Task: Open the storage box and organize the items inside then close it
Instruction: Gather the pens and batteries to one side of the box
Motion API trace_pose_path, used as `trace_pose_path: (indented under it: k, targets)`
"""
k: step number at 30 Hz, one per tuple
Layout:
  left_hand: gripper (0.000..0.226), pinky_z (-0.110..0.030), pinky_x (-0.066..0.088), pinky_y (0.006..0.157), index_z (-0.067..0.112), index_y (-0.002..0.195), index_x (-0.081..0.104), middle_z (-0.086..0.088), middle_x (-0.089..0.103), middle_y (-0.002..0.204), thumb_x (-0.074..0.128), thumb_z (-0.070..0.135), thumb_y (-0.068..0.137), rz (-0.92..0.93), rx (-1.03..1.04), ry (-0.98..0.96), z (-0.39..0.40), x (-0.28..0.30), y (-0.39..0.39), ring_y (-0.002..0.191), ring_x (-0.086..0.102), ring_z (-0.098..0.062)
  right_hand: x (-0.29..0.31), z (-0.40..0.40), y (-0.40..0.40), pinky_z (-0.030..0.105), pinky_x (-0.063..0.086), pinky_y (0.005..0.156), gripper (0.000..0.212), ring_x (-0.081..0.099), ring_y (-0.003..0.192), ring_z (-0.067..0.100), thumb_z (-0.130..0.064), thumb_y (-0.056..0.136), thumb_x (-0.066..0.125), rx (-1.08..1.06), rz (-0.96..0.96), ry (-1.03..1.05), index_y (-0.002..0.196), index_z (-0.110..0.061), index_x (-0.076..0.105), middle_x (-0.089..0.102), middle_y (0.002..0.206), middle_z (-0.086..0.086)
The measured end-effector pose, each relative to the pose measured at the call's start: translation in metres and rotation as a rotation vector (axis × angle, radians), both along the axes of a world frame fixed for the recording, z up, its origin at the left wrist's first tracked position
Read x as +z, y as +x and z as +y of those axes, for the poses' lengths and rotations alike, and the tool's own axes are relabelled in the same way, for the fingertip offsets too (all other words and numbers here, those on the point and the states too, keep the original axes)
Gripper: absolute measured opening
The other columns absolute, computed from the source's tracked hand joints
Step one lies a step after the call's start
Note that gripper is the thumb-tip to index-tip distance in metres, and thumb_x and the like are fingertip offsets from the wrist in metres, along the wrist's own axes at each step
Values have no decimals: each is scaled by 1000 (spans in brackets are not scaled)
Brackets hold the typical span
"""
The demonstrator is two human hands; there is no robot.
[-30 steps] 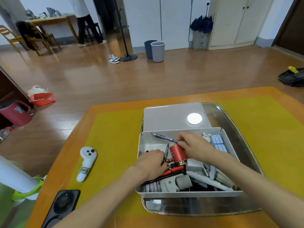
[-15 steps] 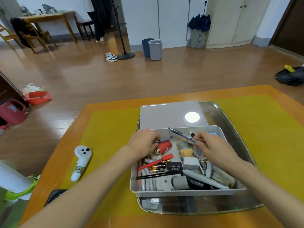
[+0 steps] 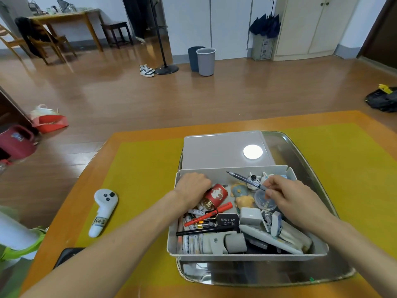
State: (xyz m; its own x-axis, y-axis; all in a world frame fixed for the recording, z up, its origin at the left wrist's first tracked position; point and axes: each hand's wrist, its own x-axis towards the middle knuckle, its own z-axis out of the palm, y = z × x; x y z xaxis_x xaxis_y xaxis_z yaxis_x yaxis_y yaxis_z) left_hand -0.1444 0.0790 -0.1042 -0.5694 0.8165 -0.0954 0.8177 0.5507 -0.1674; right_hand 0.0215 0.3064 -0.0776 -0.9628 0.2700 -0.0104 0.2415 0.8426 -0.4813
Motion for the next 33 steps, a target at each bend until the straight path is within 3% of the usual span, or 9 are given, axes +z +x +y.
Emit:
trace_pose_path:
  k: [3,6,9,11,16,21,25,29,33]
  targets:
    - [17,-36,49,68,19,103,69,1,68,101,56,14,93,-42,52,166,-5,1,6,93,64,-24,-2,-1,-2,38,53,71,12,63,88,7,-26,101,55,16,16,-10,97,-38,56,69,91,-23]
    - [23,-36,52,68,20,95,68,1,69,92,49,33,95,-161,157,345,-5,-2,22,87,65,-22,-6,-1,-6,36,51,71,10,62,89,8,-27,101,54,20,24,-5,100,-37,57,68,93,-23]
    - [41,-32,44,69,21,113,63,1,65,102,59,55,90,-222,190,298,0,-10,35,91,61,-19,-8,0,-10,32,46,65,12,60,86,4,-27,101,54,13,9,-34,99,-39,55,67,90,-24]
    - [48,-31,45,74,21,120,60,1,63,109,66,54,86,-258,228,316,3,-10,37,99,60,-20,-9,-1,-10,31,45,64,13,59,85,2,-27,101,54,12,8,-48,98,-39,54,68,90,-24]
    - [53,-26,49,76,27,119,61,9,54,103,77,52,76,-352,232,487,-19,15,37,91,57,-14,-8,-2,-10,36,51,71,11,60,88,3,-27,102,53,16,48,-89,100,-37,57,67,93,-23]
    - [54,-24,46,77,26,123,61,7,53,107,79,47,77,-390,204,312,-59,30,58,94,54,-14,-15,-35,-46,37,45,76,11,49,102,13,-27,101,55,184,115,38,101,-27,66,54,97,-15]
    - [51,-33,50,86,25,122,61,5,54,116,80,43,78,-383,177,285,-73,41,70,104,56,-17,-31,-67,-76,41,51,79,19,50,111,19,-31,102,53,315,92,243,111,-24,68,59,109,-4]
    - [54,-34,48,86,25,127,58,5,53,117,79,38,79,-334,114,226,-87,44,79,108,54,-18,-45,-75,-89,33,46,64,18,56,103,19,-30,100,55,390,84,402,107,-24,70,62,103,-5]
    - [59,-32,47,81,29,137,49,5,52,122,73,41,84,-258,53,156,-92,36,88,113,49,-17,-49,-79,-93,31,39,61,11,58,102,18,-25,95,62,381,62,486,103,-24,70,66,100,-7]
